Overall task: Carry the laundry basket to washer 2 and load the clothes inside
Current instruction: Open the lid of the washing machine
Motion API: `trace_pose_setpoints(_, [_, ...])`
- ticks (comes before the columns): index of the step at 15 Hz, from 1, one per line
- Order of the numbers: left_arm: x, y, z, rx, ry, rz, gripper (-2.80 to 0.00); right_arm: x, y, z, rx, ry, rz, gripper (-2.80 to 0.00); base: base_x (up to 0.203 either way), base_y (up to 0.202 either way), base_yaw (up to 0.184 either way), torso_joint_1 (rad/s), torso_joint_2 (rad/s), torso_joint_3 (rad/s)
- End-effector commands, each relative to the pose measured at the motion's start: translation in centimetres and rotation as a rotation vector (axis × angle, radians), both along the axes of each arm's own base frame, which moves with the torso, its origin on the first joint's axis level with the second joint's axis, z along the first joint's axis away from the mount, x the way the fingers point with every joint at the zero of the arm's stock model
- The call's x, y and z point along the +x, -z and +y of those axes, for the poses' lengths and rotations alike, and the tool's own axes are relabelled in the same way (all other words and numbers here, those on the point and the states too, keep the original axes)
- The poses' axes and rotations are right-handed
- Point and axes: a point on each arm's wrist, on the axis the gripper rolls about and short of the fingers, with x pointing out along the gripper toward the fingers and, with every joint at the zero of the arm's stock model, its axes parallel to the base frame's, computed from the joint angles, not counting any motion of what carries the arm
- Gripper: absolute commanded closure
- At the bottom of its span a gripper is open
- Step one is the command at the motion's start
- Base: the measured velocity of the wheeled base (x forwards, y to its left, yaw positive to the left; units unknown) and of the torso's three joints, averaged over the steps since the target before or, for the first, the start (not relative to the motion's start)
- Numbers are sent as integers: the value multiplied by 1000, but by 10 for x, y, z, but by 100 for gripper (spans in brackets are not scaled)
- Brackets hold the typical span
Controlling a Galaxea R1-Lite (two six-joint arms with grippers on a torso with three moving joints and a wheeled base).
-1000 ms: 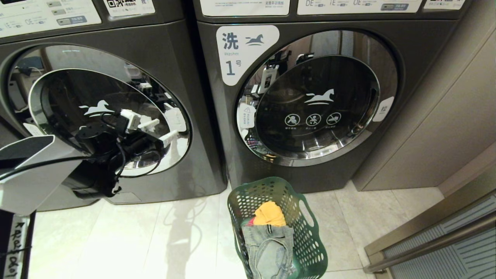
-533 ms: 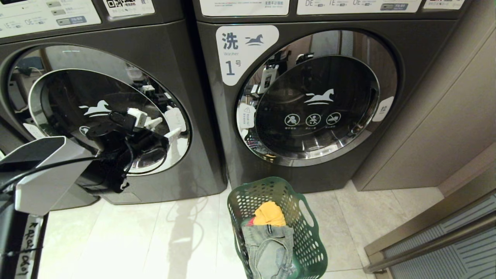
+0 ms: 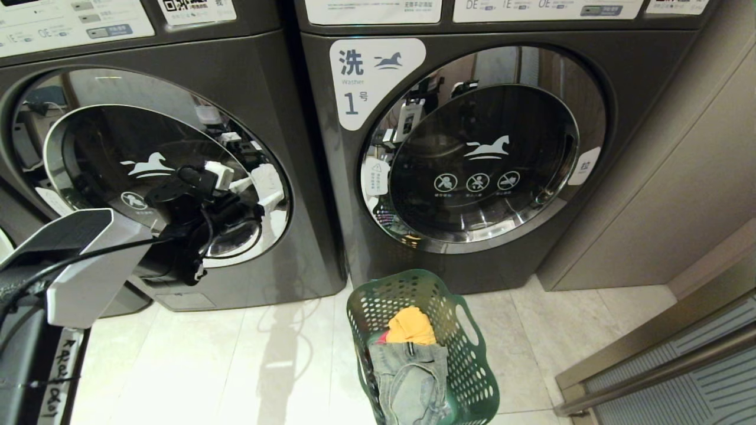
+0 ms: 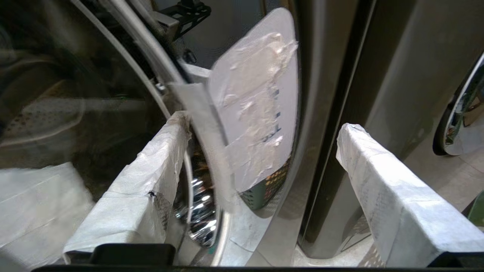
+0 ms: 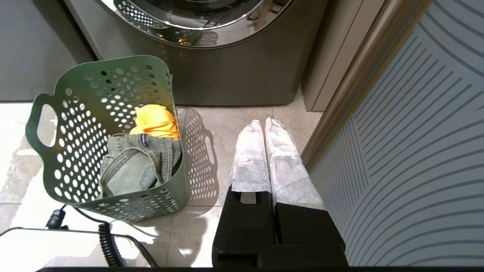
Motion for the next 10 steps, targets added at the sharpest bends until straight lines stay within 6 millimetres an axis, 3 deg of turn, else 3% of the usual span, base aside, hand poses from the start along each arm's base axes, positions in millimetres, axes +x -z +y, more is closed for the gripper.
trace_pose_setpoints(1, [3,0,-2,-2,15,-8,-280,0,0,0,-1,-2,2,0,0,0,0,0,0,0])
trace_pose_setpoints(6, [2,3,5,-27,102,34,-280,0,0,0,-1,-3,2,0,0,0,0,0,0,0])
trace_pose_setpoints(10, [6,15,21,-26,146,62,-280,0,0,0,-1,-1,2,0,0,0,0,0,0,0])
